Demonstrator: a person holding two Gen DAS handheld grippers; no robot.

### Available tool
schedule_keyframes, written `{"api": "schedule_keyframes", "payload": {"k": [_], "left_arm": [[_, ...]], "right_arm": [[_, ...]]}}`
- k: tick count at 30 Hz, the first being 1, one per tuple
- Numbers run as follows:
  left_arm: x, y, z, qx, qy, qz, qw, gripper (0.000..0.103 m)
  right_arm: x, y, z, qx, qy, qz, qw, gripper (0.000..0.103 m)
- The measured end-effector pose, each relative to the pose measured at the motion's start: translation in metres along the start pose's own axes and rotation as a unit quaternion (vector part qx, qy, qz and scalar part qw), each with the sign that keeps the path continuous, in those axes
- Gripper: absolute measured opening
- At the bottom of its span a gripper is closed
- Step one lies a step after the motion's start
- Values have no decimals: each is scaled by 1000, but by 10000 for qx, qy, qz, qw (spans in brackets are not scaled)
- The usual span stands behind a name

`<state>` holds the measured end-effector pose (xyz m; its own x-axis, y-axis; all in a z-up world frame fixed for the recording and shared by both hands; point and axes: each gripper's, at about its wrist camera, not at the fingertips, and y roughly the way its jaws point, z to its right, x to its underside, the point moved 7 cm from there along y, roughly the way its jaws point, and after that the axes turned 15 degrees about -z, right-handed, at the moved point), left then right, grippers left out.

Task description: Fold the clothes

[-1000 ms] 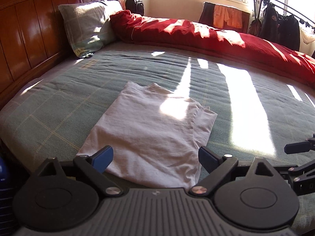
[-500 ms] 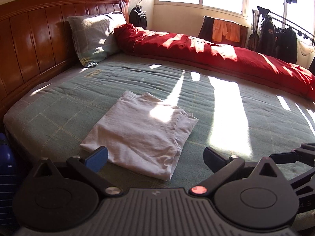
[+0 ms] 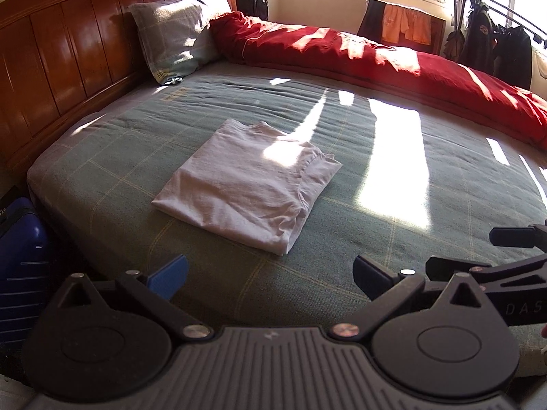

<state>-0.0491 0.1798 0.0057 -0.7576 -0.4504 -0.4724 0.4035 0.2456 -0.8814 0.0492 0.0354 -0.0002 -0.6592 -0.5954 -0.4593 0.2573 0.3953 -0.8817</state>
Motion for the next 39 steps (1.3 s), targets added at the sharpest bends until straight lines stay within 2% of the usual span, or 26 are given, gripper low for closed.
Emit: {"api": "schedule_keyframes", "payload": {"k": [5,13,39], "left_arm": [[7,-3,-4,-70,-54,-112,9999,102],[11,-2,-4,-89,-1,-343,9994,102],[3,9,-2,45,70,-511,9987,102]], "right_arm": [[8,-2,6,237,128,-84,9996,103],[14,-2,2,256,64,-154,9995,103],[14,7,9,193,259,-297,9990,103]]}}
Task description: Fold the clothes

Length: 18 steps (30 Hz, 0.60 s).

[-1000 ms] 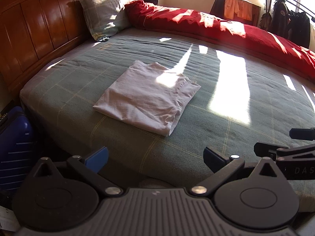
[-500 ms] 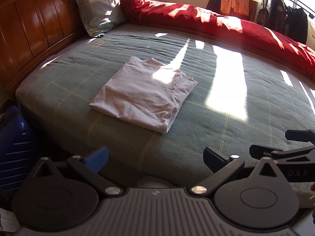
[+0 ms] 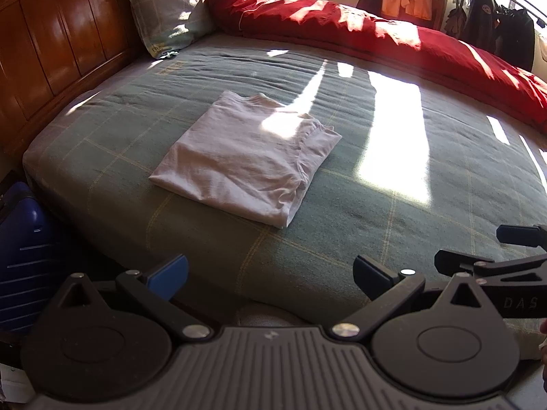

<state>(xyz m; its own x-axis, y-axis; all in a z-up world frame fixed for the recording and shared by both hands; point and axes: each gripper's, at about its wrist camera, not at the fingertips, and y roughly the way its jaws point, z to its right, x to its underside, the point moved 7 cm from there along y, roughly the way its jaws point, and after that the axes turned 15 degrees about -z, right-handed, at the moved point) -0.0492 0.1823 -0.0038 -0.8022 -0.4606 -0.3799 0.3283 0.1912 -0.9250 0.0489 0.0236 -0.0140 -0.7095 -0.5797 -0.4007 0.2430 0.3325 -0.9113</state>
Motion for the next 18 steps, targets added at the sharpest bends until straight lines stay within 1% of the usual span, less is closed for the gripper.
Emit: {"api": "schedule_keyframes", "payload": {"k": [9,18], "left_arm": [[-1,2,1,80,-11,55,10000,102],[-1,3,3,56,15,14,10000,102]], "right_arm": [[0,3,2,-2,33,-11,10000,103],[0,4,3,-25,56,-31,10000,103]]}}
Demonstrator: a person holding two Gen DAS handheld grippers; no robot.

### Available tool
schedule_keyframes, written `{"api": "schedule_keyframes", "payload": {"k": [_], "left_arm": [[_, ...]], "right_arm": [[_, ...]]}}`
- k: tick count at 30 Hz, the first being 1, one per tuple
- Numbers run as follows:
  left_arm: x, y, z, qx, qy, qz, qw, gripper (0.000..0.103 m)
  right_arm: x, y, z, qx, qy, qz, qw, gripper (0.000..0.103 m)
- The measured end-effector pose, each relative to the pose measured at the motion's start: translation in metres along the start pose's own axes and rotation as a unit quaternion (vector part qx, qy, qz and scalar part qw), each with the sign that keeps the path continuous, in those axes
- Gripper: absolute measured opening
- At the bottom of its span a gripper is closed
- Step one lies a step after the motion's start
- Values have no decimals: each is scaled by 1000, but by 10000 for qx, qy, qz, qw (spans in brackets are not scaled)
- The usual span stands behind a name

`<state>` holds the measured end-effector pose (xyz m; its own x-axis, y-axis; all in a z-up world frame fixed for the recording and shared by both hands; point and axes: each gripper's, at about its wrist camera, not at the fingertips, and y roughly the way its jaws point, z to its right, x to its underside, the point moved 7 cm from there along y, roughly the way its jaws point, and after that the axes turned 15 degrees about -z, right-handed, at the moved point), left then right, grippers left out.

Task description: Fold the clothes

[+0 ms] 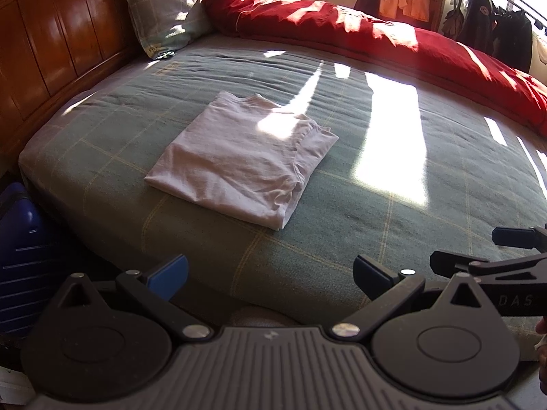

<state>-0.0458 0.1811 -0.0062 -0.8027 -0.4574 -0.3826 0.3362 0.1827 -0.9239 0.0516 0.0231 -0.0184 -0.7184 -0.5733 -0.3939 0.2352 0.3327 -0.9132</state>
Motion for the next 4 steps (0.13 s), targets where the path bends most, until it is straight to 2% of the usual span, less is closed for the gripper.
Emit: {"api": "schedule_keyframes", "payload": {"k": [4], "left_arm": [[0,0,0,-2,15,-14,10000,102]], "right_arm": [[0,1,1,-5,22,-13,10000,103]]}}
